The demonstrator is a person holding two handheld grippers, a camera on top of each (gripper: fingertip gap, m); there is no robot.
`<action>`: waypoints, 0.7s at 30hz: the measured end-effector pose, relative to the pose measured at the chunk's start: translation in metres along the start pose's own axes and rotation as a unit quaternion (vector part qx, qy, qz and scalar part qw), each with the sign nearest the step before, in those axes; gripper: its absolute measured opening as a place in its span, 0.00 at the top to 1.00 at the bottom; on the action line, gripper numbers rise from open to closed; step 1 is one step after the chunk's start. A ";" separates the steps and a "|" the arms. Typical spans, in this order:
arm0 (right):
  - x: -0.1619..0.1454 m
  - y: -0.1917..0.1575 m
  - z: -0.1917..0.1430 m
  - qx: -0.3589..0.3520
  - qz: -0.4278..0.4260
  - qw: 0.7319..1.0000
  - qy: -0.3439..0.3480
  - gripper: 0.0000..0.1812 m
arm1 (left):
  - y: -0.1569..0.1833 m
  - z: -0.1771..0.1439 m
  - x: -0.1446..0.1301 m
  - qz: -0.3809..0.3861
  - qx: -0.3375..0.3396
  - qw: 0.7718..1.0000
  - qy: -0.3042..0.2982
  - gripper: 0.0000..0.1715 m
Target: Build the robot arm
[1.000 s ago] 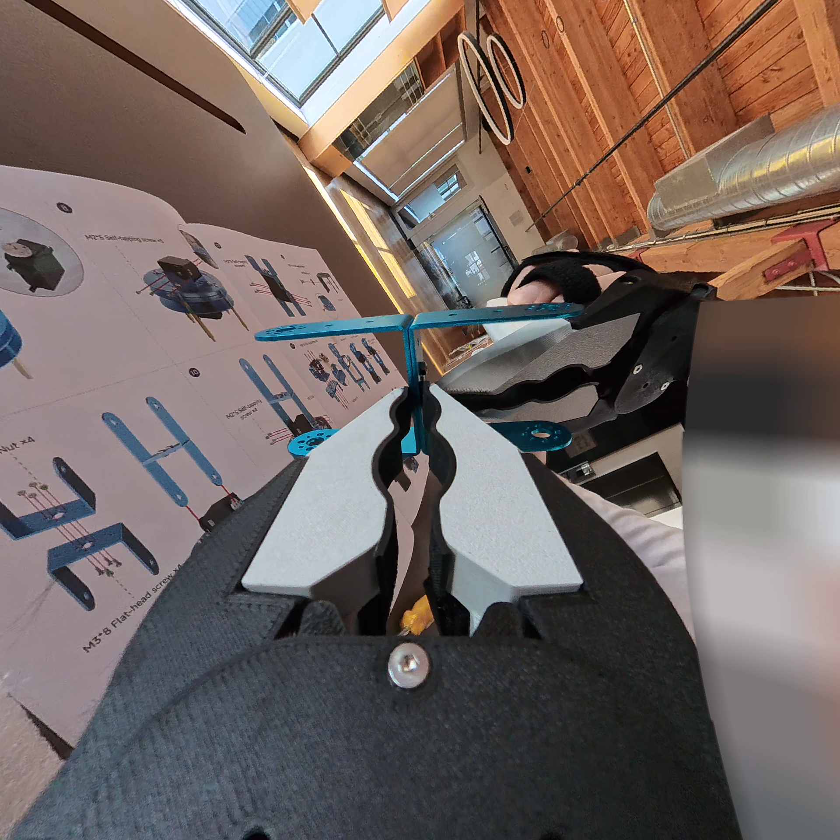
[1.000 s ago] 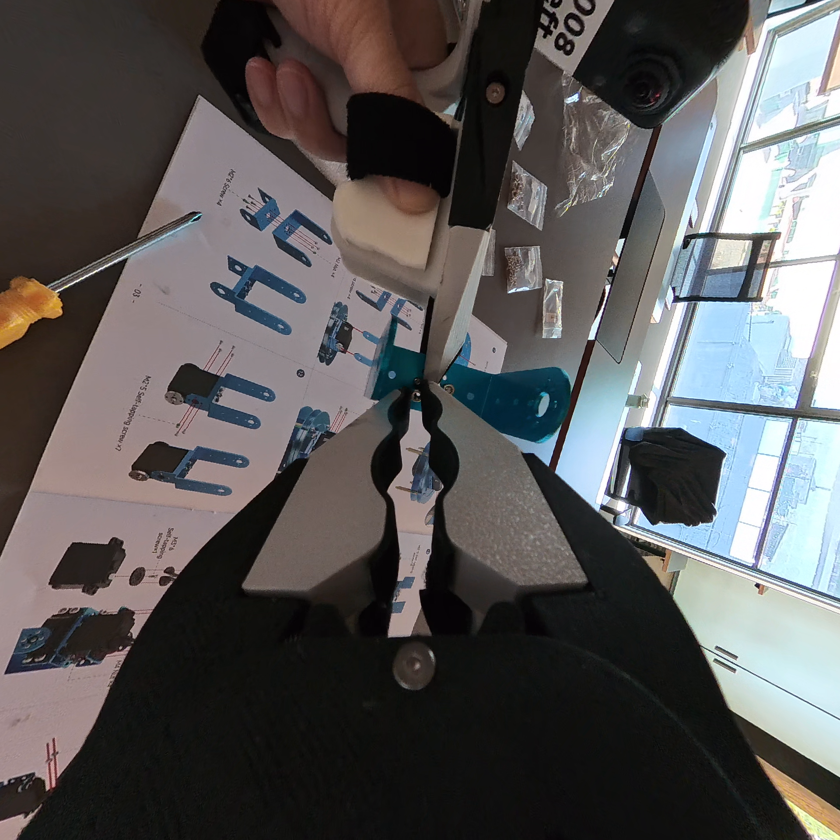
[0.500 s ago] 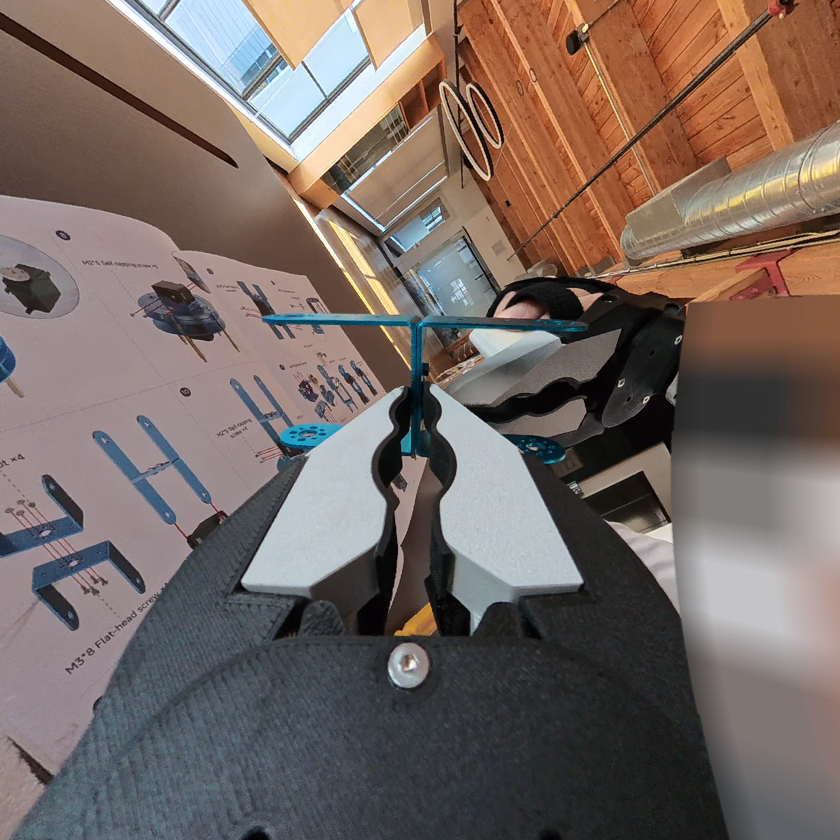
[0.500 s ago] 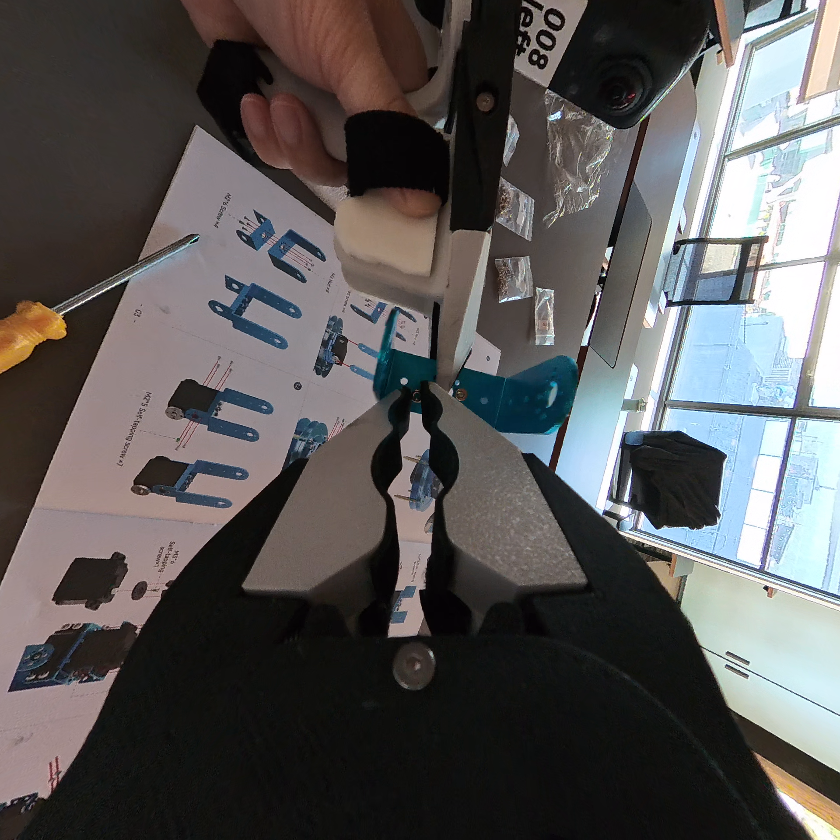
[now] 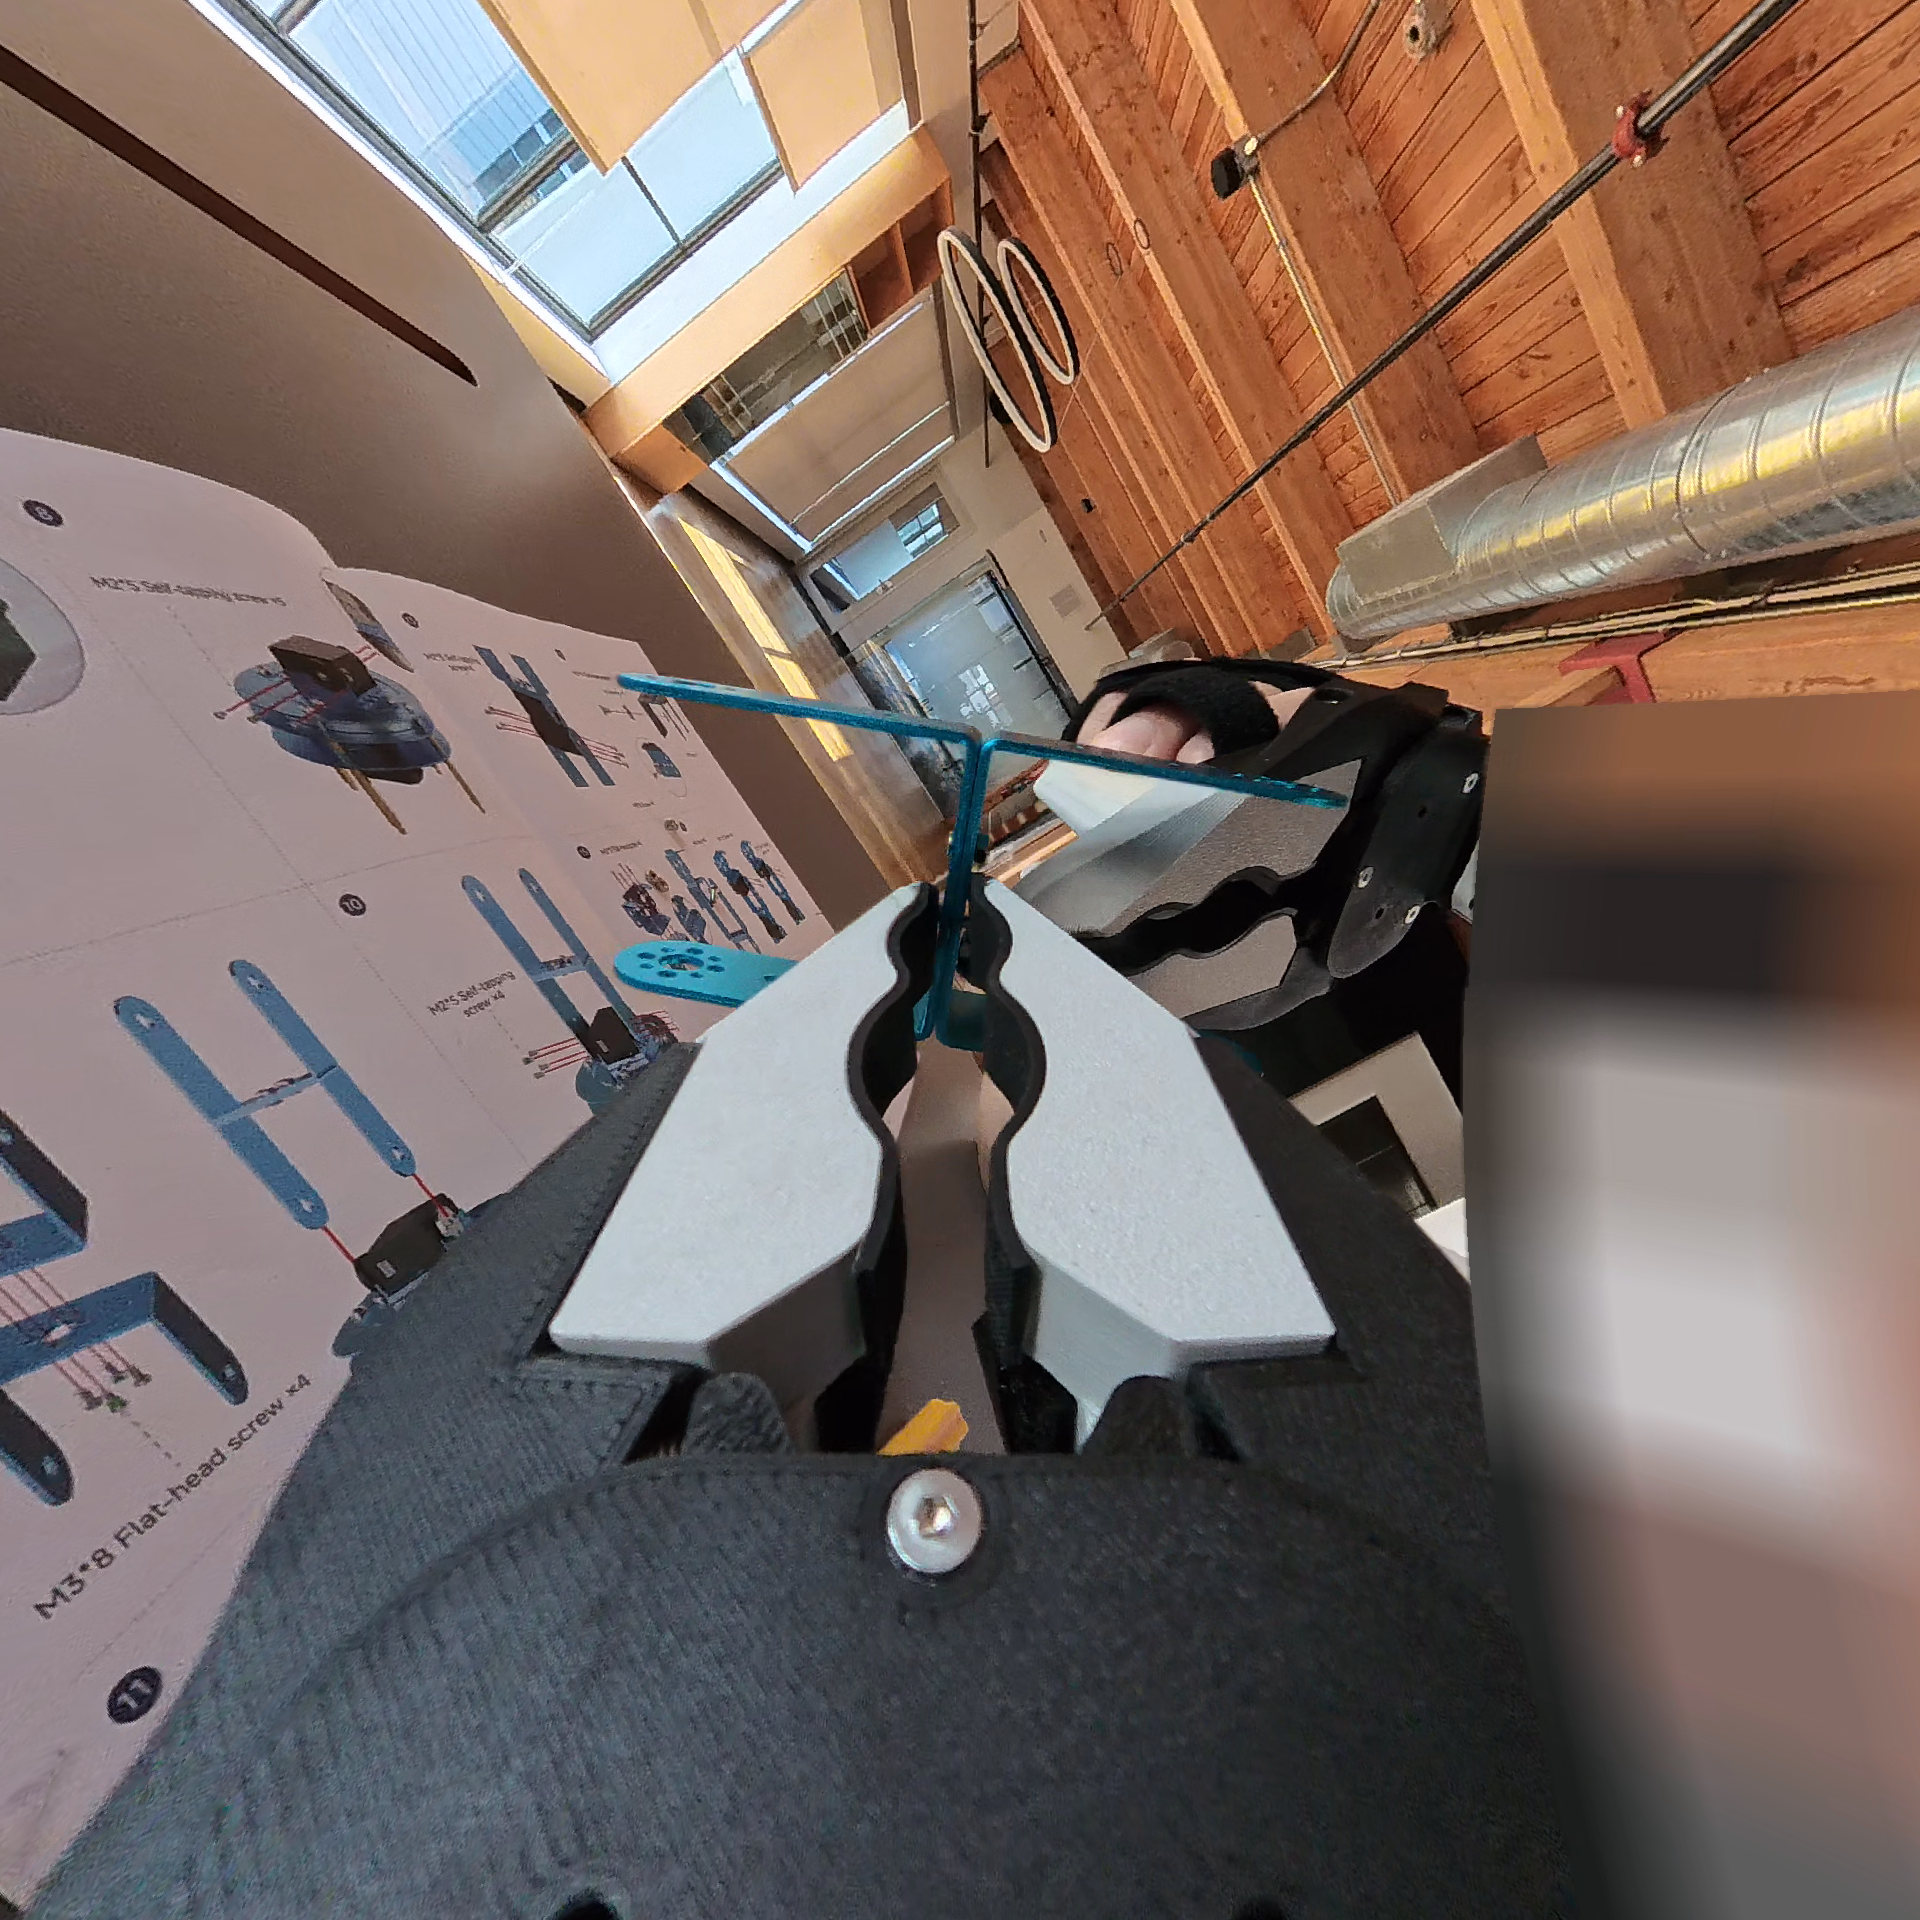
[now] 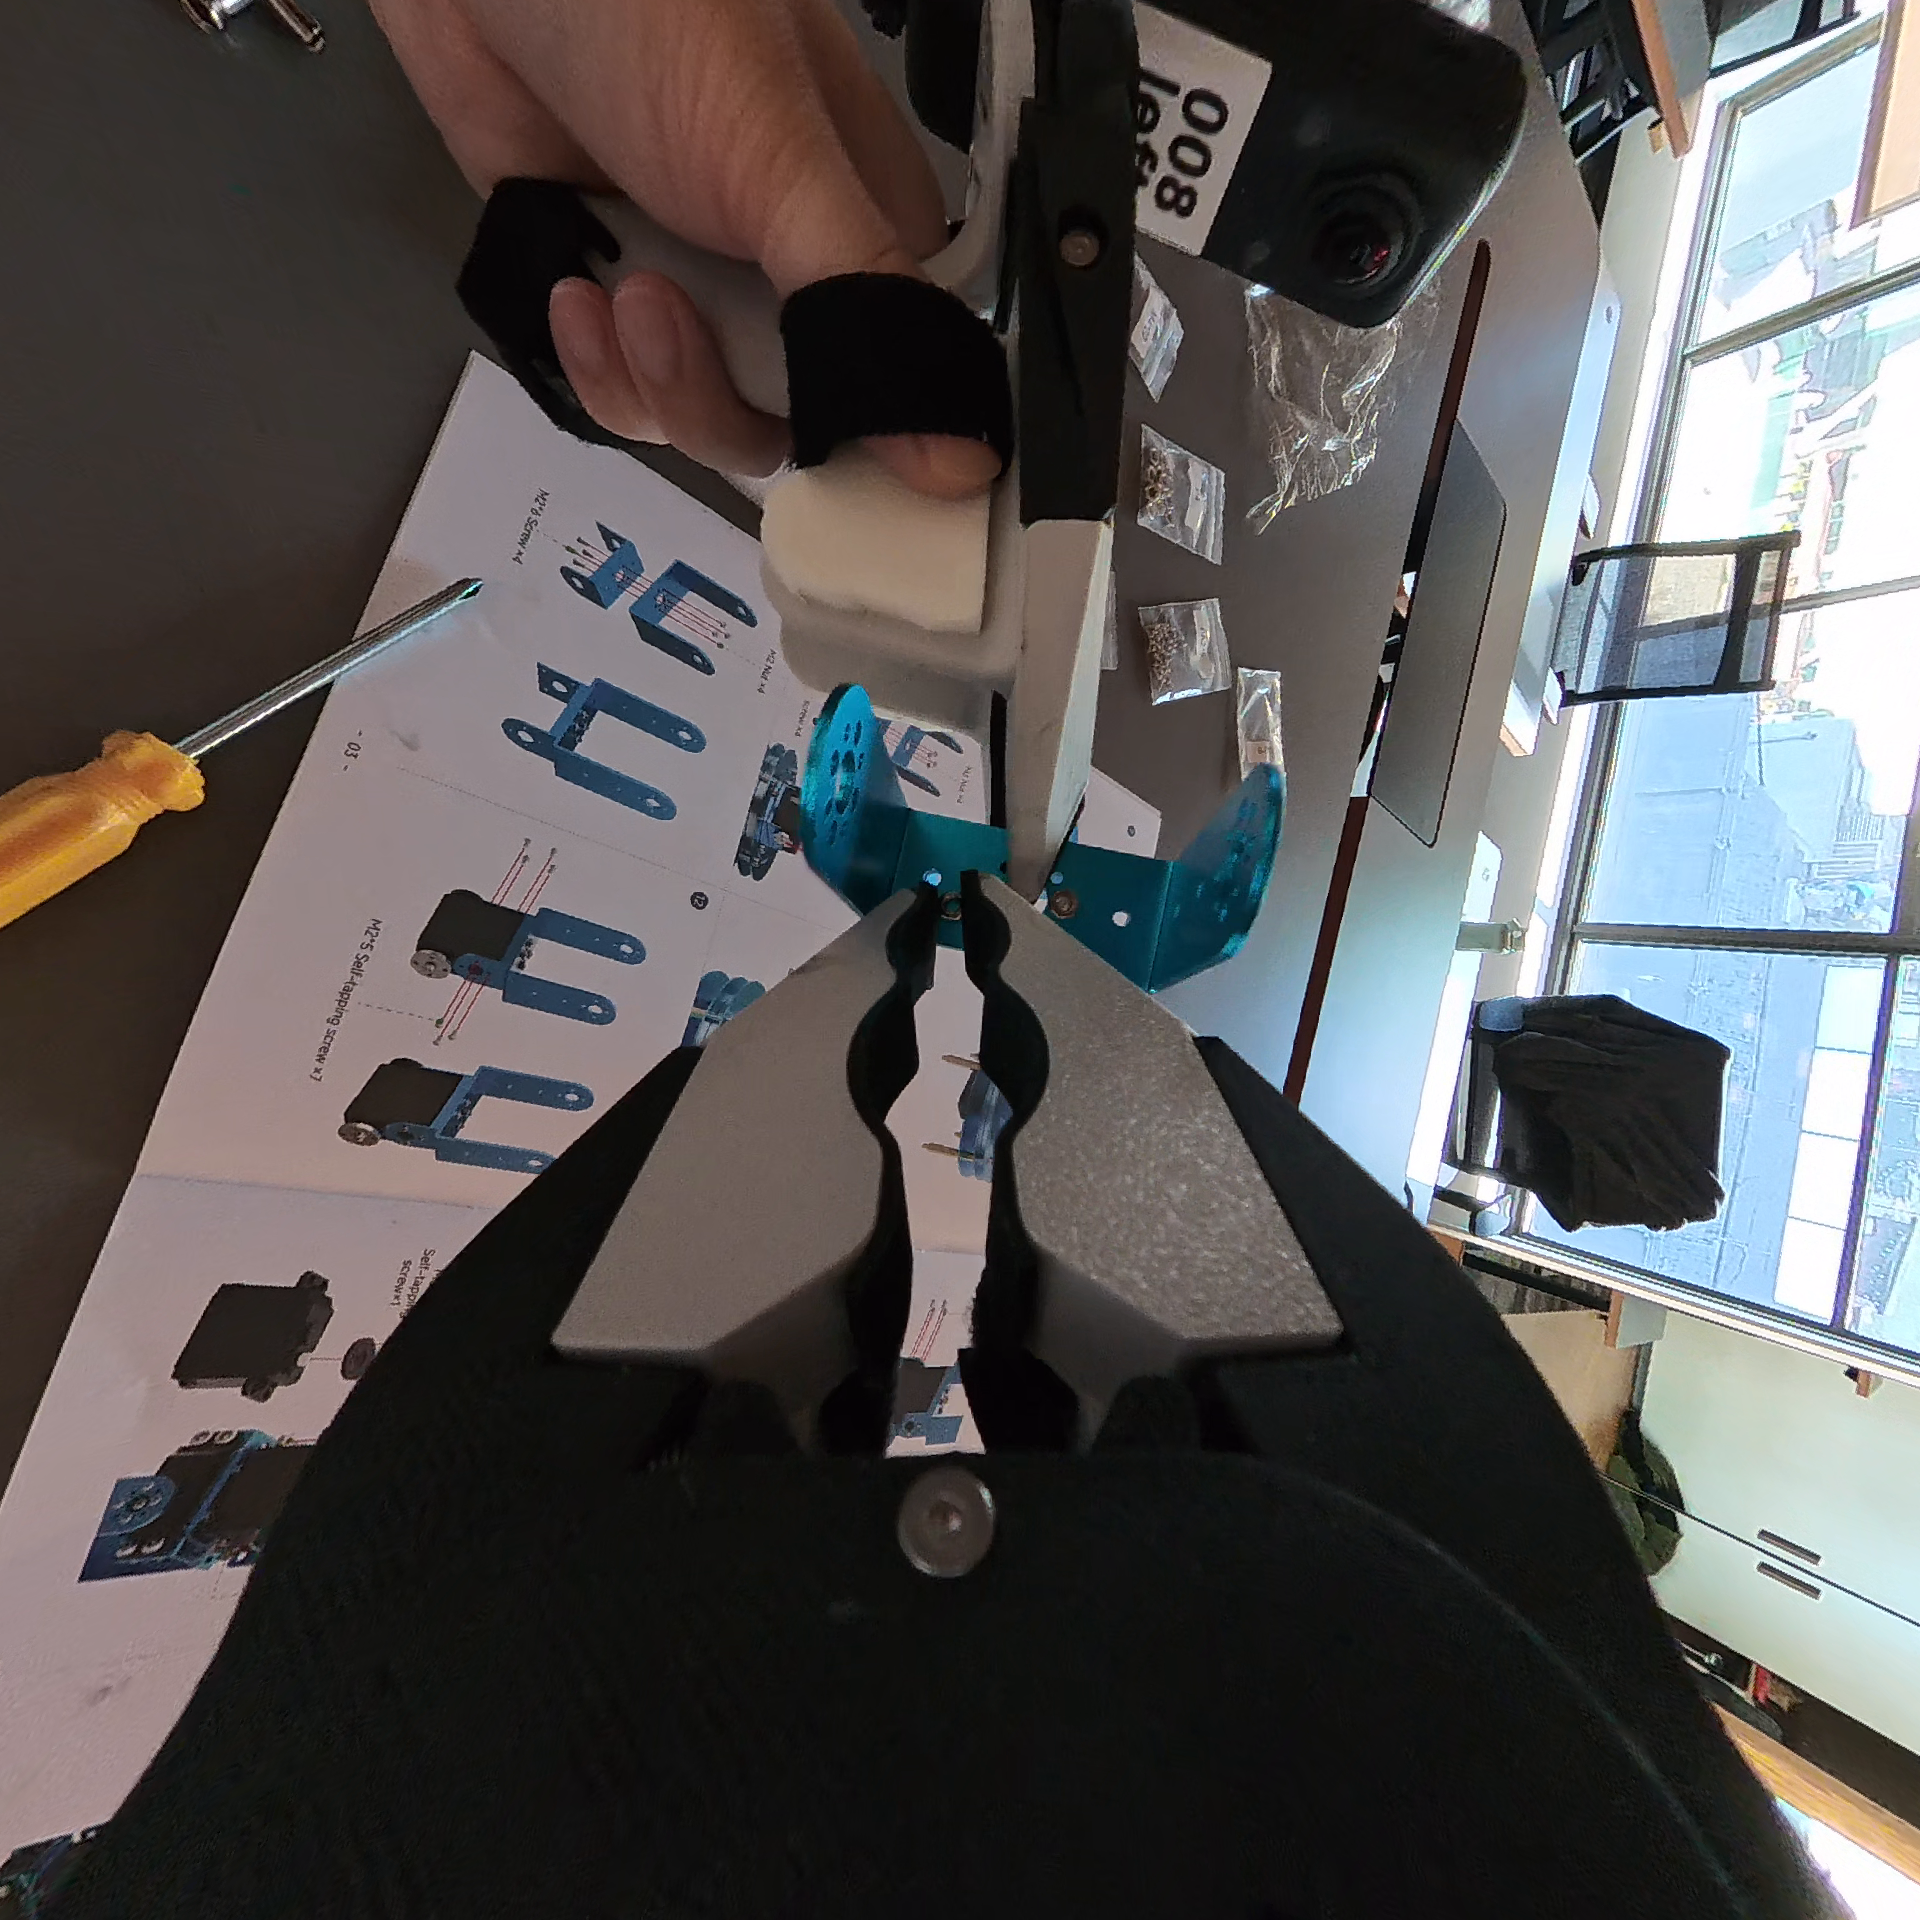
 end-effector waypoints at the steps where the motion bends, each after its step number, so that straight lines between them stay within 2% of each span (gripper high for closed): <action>1: 0.000 0.000 0.000 0.000 0.000 1.000 0.001 0.98 | 0.000 0.000 0.000 -0.002 0.000 1.000 0.000 0.98; 8: 0.002 0.003 -0.006 -0.012 0.008 1.000 0.019 0.98 | 0.003 0.000 0.000 -0.002 -0.007 1.000 -0.001 0.99; 21: 0.007 0.001 -0.008 -0.045 -0.034 0.998 -0.011 0.98 | 0.011 0.000 0.000 0.056 0.019 0.998 0.010 0.99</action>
Point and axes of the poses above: each gripper's, where its closed fingertips meet, z out along the fingers, x out of its top, y = z × x across the jaws, the point moved 10 cm from there along -z, back along the fingers, and after that the axes turned 4 degrees about y, right-handed, at the moved point
